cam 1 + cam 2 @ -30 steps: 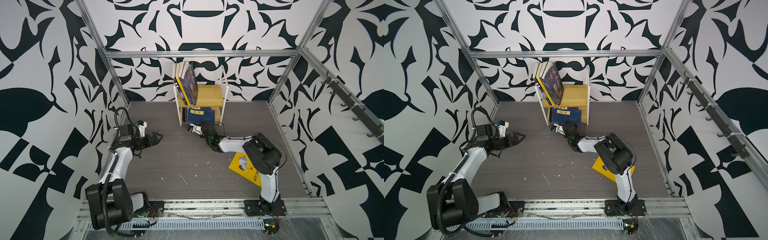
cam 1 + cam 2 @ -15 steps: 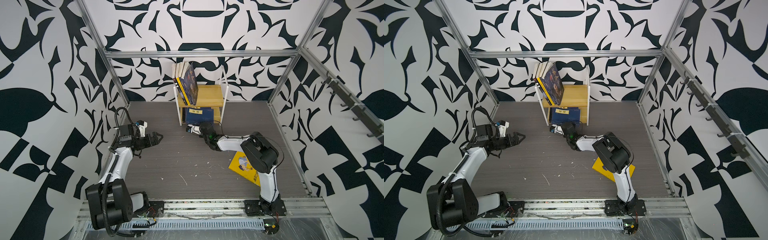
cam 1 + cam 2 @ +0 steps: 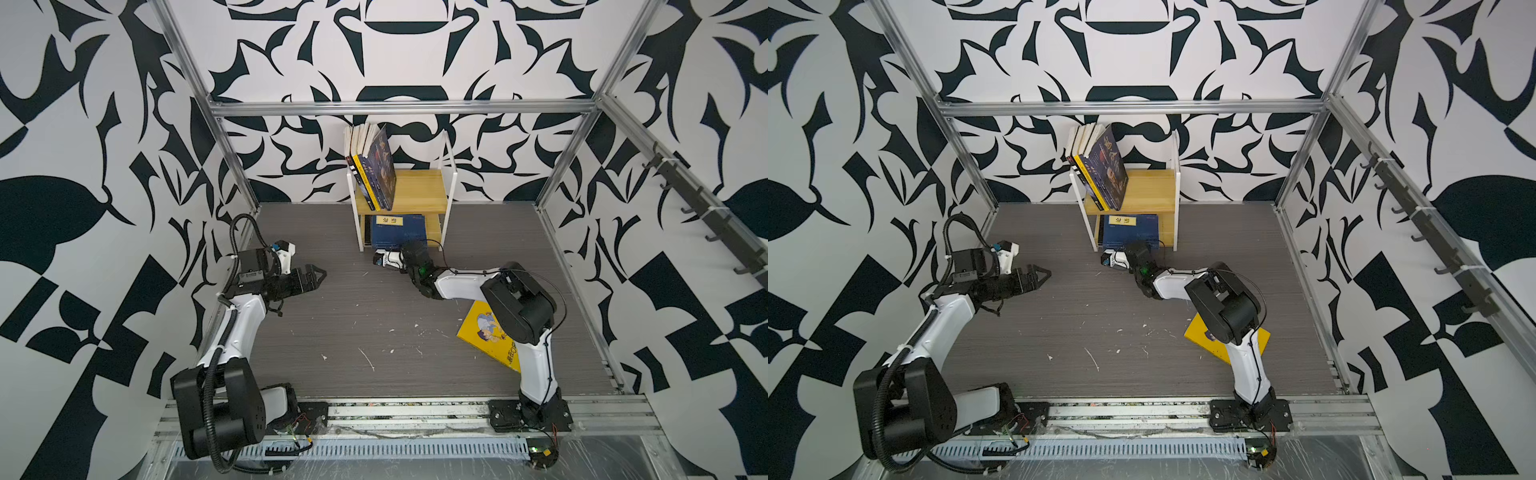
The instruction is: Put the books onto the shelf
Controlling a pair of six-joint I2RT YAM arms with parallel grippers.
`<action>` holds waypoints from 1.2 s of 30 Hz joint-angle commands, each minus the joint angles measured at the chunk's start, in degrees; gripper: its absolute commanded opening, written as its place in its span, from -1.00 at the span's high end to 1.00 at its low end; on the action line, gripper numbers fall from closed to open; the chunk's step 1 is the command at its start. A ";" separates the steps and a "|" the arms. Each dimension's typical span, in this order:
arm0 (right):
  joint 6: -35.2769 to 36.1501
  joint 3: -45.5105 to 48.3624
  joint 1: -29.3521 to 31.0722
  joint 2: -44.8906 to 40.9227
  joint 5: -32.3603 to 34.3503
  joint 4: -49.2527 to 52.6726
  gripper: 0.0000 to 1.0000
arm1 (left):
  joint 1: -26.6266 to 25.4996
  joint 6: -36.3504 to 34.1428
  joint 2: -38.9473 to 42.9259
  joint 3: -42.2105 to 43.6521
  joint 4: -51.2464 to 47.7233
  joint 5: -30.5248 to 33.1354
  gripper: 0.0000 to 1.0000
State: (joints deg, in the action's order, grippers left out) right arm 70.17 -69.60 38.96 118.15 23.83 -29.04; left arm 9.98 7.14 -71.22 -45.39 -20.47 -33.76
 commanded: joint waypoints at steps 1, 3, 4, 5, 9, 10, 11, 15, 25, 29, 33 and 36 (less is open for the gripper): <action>0.49 -1.92 -0.41 -0.11 -1.75 1.15 0.56 | -0.09 -0.96 0.21 0.65 -0.80 0.01 -0.99; 0.39 -2.00 -0.45 -0.35 -2.10 1.89 0.35 | -0.08 -0.93 0.12 0.64 -0.78 0.17 -0.99; 0.29 -2.52 -0.47 -0.46 -2.43 3.92 0.28 | -0.08 -0.90 0.03 0.65 -0.85 0.22 -0.99; 0.06 -2.95 -0.52 -0.75 -2.75 6.03 0.24 | 0.02 -0.91 0.03 0.62 -0.80 0.27 -0.99; -1.88 -4.95 -0.55 -2.20 -4.30 12.83 0.13 | 0.47 -0.95 -0.01 0.56 -0.97 0.24 -0.99; -2.11 -5.53 -0.63 -2.54 -4.54 14.00 0.12 | 0.54 -0.97 -0.05 0.52 -0.99 0.34 -0.99; -2.34 -6.30 -0.64 -2.65 -4.65 15.75 0.12 | 0.63 -0.90 -0.06 0.64 -0.94 0.35 -0.99; -4.50 -9.58 -0.98 -2.66 -5.74 22.79 0.11 | 0.57 -0.93 -0.32 0.54 -0.93 0.23 -0.99; -8.76 -20.01 -3.12 2.00 -6.35 32.59 0.10 | 0.57 -0.92 -0.41 0.80 -0.73 0.09 -0.99; -8.44 -23.19 -3.16 4.18 -6.86 34.06 0.10 | 0.63 -0.90 -0.53 0.91 -0.64 0.07 -0.99; -8.71 -26.73 -3.19 5.91 -8.24 36.41 0.10 | 0.73 -0.95 -0.50 0.99 -0.66 0.05 -0.99; -8.89 -28.57 -3.19 6.72 -8.96 37.50 0.10 | 0.75 -0.96 -0.41 1.09 -0.63 0.10 -0.99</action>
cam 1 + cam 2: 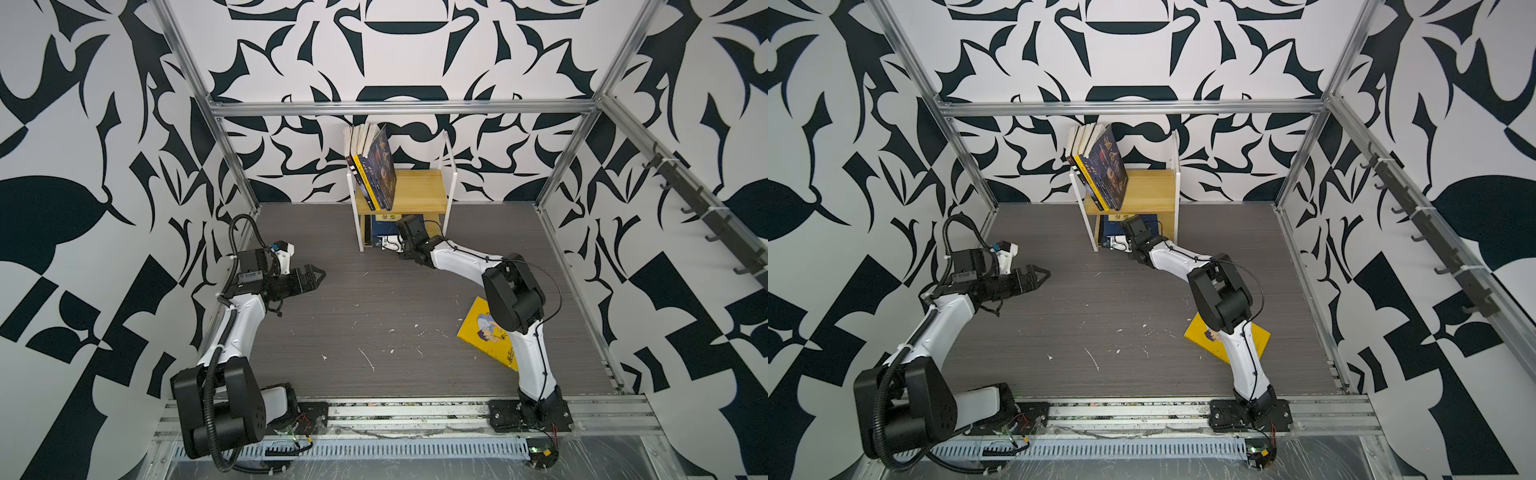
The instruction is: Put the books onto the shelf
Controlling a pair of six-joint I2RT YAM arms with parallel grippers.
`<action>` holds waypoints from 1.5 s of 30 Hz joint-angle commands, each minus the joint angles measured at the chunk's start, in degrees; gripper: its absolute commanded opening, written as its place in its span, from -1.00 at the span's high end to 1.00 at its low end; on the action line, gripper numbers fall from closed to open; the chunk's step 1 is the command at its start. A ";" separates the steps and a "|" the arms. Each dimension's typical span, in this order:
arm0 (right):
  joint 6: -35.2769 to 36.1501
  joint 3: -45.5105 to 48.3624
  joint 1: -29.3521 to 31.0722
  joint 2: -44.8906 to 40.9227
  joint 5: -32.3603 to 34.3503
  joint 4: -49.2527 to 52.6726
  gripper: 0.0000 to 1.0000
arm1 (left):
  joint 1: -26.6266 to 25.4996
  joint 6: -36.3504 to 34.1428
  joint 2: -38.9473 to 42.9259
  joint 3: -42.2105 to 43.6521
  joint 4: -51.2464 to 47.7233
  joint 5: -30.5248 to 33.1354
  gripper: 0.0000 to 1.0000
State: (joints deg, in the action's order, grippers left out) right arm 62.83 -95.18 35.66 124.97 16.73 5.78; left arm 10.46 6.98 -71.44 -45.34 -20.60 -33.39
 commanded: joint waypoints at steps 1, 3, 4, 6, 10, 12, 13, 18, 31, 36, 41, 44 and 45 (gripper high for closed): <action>-1.70 -3.45 0.07 -0.01 -2.29 2.74 0.10 | 0.31 -0.77 -0.19 1.05 -0.42 -0.30 -0.99; -1.95 -4.42 -0.06 0.17 -3.46 3.29 0.10 | 0.34 -0.79 -0.28 1.12 -0.33 -0.28 -0.99; -2.36 -5.18 -0.06 0.35 -4.06 3.93 0.10 | 0.40 -0.79 -0.28 1.13 -0.24 -0.28 -0.99; -3.25 -6.60 -0.06 0.73 -4.97 5.62 0.10 | 0.27 -0.81 -0.37 1.17 -0.14 -0.50 -0.99; -5.46 -8.68 -0.06 0.14 -8.81 10.78 0.09 | 0.43 -0.75 -0.28 1.18 -0.16 -0.44 -0.99; -6.28 -8.51 -0.06 -0.74 -10.05 12.28 0.08 | 0.43 -0.79 -0.28 1.19 -0.20 -0.49 -0.99; -6.85 -8.50 -0.06 -1.16 -10.58 13.08 0.06 | 0.44 -0.80 -0.28 1.20 -0.19 -0.45 -0.99; -9.10 -7.85 -0.85 -2.44 -12.07 14.35 0.02 | 0.57 -0.78 -0.02 1.18 -0.05 -0.55 -0.99; -8.86 -10.88 -1.57 0.17 -10.20 13.95 0.12 | 0.73 -0.82 0.60 1.40 -0.11 -0.64 -0.99; -8.64 -12.26 -1.82 1.31 -9.96 13.64 0.20 | 0.74 -0.80 0.60 1.42 -0.08 -0.63 -0.99; -8.42 -13.08 -1.82 2.27 -9.88 13.30 0.28 | 0.84 -0.79 0.69 1.54 0.03 -0.63 -0.99; -8.17 -13.66 -1.84 2.89 -9.79 13.05 0.33 | 0.77 -0.83 0.69 1.58 0.11 -0.61 -0.99; -8.11 -14.00 -1.91 3.15 -9.83 13.03 0.35 | 0.84 -0.82 0.69 1.66 0.11 -0.65 -0.99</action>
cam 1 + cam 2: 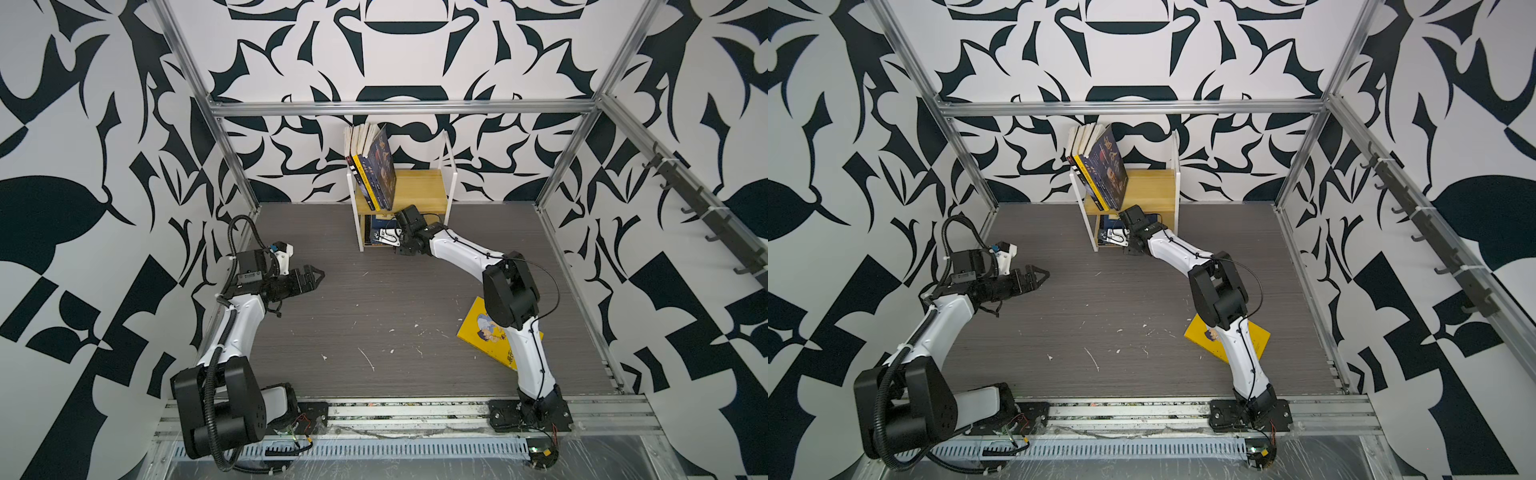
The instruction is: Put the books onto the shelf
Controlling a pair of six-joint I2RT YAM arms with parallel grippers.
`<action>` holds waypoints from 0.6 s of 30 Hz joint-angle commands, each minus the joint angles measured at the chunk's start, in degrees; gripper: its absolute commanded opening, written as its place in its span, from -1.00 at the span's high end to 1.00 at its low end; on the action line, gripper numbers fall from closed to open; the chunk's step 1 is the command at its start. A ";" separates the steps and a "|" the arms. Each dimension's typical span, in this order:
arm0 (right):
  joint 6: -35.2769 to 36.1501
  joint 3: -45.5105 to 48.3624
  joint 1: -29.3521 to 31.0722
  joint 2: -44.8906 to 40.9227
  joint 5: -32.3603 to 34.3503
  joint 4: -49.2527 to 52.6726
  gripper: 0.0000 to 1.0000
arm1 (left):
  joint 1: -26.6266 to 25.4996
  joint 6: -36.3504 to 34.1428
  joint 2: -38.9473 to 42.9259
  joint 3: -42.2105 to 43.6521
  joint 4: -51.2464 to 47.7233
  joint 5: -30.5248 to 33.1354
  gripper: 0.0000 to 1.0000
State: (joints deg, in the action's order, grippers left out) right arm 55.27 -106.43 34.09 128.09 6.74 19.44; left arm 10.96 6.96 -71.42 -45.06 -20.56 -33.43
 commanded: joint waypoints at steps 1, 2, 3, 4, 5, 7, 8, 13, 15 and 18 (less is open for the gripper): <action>-0.51 -2.97 -0.31 0.26 0.20 -0.55 0.36 | 0.30 -0.77 0.67 1.38 0.08 -0.58 -0.99; -0.39 -3.40 -0.29 0.55 0.13 -0.55 0.38 | 0.31 -0.76 0.67 1.37 0.08 -0.58 -0.99; -0.33 -3.83 -0.34 0.74 0.05 -0.50 0.40 | 0.36 -0.75 0.67 1.36 0.05 -0.58 -0.99; -0.26 -4.10 -0.32 0.94 -0.10 -0.41 0.41 | 0.31 -0.77 0.67 1.45 0.05 -0.63 -0.99; -0.20 -4.55 -0.26 1.16 -0.30 -0.22 0.41 | 0.31 -0.80 0.67 1.46 0.12 -0.58 -0.99; -0.42 -5.26 -0.35 1.17 -0.81 0.73 0.40 | 0.36 -0.83 0.75 1.46 0.08 -0.50 -0.99; -0.36 -5.35 -0.34 0.92 -0.92 1.34 0.36 | 0.32 -0.90 0.80 1.46 0.01 -0.56 -0.99; 0.40 -3.16 -0.40 -2.13 -0.85 2.49 0.12 | 0.29 -0.94 0.75 1.46 0.07 -0.59 -0.99; 0.83 -1.84 -0.70 -3.77 -0.77 2.44 0.10 | 0.33 -0.94 0.67 1.45 0.08 -0.68 -0.99; 1.65 0.28 -1.35 -5.69 -0.09 2.27 0.10 | 0.34 -0.84 0.58 1.46 0.08 -0.76 -0.99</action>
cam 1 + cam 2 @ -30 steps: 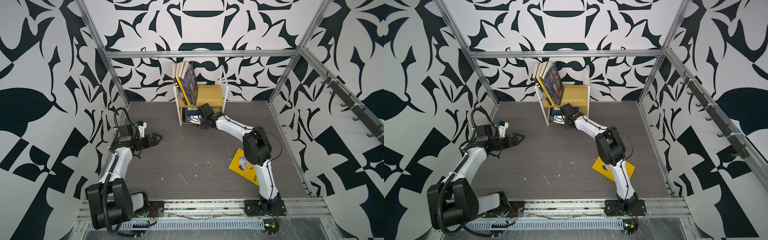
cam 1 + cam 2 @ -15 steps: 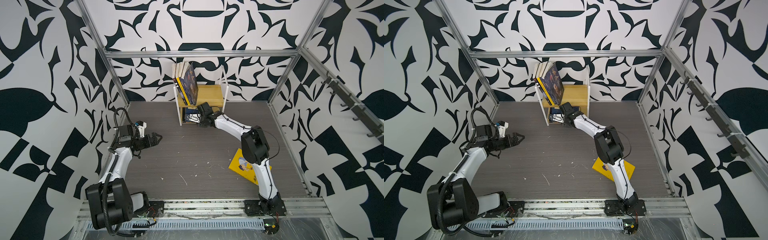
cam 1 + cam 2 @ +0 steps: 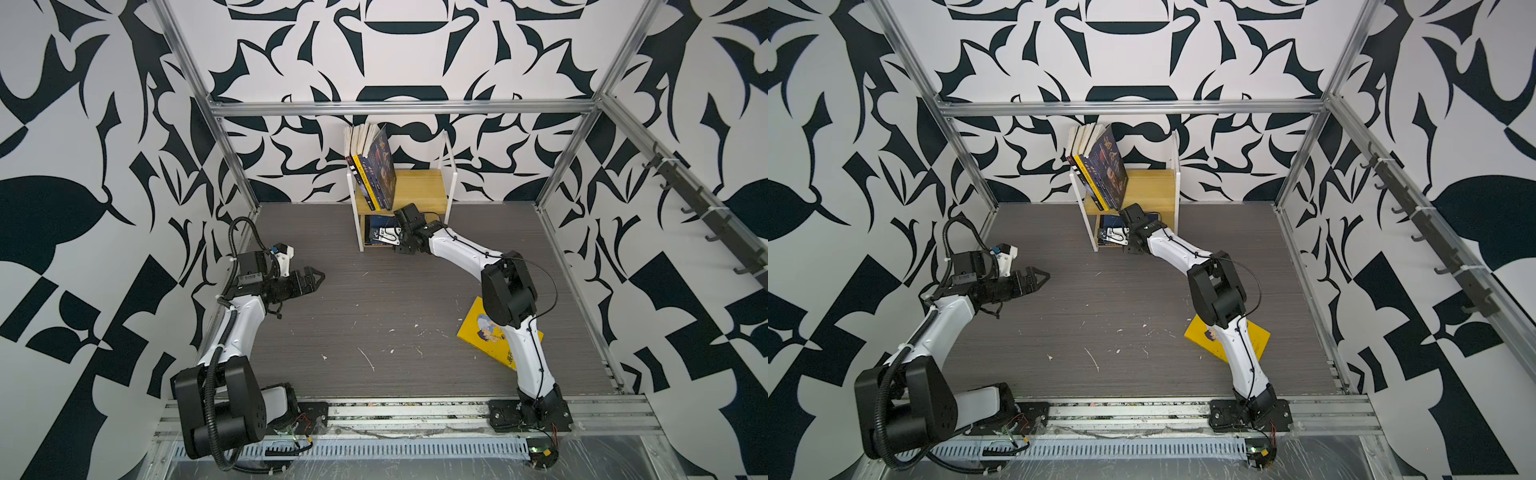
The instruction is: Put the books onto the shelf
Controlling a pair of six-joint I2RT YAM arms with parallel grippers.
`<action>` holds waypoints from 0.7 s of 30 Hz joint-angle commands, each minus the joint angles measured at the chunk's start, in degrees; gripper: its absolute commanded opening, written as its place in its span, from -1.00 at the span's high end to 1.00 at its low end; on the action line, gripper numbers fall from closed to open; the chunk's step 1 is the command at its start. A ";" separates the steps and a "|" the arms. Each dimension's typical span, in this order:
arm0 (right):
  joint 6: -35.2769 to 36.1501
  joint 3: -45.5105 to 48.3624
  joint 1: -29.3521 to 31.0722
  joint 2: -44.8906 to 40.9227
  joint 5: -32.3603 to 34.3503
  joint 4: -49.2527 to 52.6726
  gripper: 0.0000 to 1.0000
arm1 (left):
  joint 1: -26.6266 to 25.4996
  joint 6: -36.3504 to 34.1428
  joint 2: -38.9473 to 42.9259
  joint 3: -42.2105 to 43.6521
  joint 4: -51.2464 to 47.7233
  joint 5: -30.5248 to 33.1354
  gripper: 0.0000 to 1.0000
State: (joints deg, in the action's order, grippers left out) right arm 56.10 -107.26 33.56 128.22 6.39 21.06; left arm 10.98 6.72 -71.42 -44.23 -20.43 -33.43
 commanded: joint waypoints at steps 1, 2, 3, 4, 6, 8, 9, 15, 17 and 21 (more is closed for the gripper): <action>1.07 1.60 -1.12 -6.24 0.46 0.52 0.10 | 0.34 -0.60 0.58 0.61 -0.04 -0.81 -0.99; 1.12 2.33 -1.47 -6.70 0.55 0.23 0.10 | 0.28 -0.56 0.58 0.63 0.10 -0.90 -0.99; 1.11 2.99 -1.80 -7.01 0.55 -0.08 0.10 | 0.30 -0.56 0.58 0.63 0.10 -0.85 -0.99; 1.12 3.38 -2.00 -7.27 0.55 -0.26 0.10 | 0.29 -0.49 0.58 0.63 0.07 -0.89 -0.99; 1.12 4.21 -2.48 -7.37 0.64 -0.75 0.10 | 0.27 -0.52 0.63 0.57 0.05 -0.85 -0.99; 1.07 4.43 -2.81 -7.16 0.72 -0.97 0.11 | 0.31 -0.53 0.66 0.60 0.07 -0.86 -0.99; 1.12 4.43 -2.91 -6.95 0.81 -1.10 0.11 | 0.34 -0.53 0.67 0.62 0.04 -0.87 -0.99; 1.56 4.08 -3.37 -5.62 2.08 -1.75 0.14 | 0.28 -0.63 0.92 0.64 -0.11 -0.60 -0.99; 1.66 4.07 -3.40 -5.44 2.46 -2.06 0.14 | 0.35 -0.64 0.93 0.63 -0.05 -0.61 -0.99; 1.63 3.88 -3.60 -5.26 3.18 -2.75 0.16 | 0.27 -0.61 0.91 0.64 -0.10 -0.57 -0.99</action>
State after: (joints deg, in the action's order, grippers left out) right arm 57.47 -102.91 30.11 123.57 8.36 20.91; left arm 10.98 6.57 -71.42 -44.23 -20.43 -33.45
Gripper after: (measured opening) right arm 0.424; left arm 0.994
